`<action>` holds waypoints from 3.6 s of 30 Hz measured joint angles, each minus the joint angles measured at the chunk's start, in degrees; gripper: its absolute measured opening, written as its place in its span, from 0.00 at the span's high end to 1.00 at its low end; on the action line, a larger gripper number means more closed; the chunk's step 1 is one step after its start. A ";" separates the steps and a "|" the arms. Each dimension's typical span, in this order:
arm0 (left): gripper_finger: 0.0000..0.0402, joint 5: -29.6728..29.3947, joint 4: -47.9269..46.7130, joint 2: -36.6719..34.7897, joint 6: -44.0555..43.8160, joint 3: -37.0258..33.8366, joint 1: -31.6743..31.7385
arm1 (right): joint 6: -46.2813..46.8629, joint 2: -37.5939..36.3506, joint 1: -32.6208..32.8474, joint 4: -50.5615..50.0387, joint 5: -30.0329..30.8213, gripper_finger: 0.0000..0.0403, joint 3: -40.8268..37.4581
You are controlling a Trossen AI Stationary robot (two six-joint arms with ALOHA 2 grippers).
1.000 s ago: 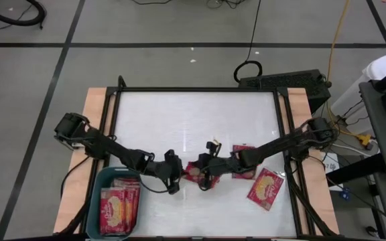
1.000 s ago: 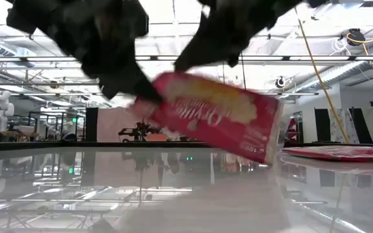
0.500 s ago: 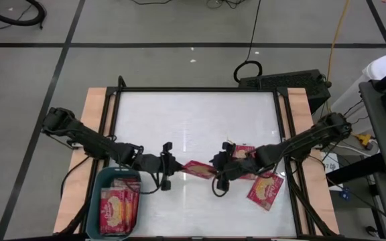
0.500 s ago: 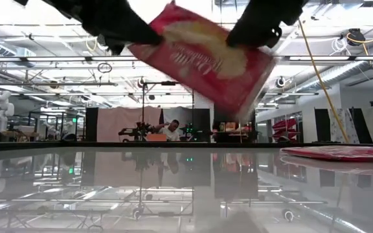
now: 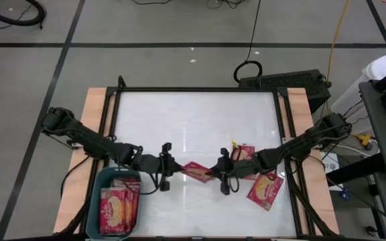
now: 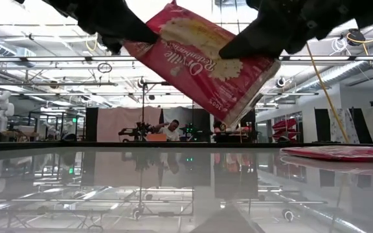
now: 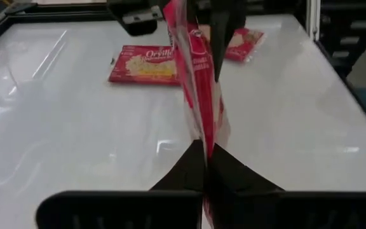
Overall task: Sort popcorn bags into baskets
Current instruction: Put the red popcorn bag into the blue bin
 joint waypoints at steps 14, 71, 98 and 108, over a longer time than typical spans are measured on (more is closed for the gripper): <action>0.46 -12.83 -3.94 -9.78 -10.36 0.02 -4.49 | -0.84 -5.95 2.01 -0.17 0.44 0.98 -2.84; 0.90 -10.12 10.59 -10.66 -6.57 -0.09 -13.13 | -25.73 16.39 4.24 54.36 10.93 0.75 1.22; 0.92 -22.21 -33.53 -22.56 -75.03 -0.04 -49.17 | -20.11 16.39 5.03 40.08 10.53 0.69 1.13; 0.91 -22.54 -44.25 -22.16 -101.71 -0.04 -57.70 | -20.01 16.39 6.08 40.05 10.45 0.69 1.13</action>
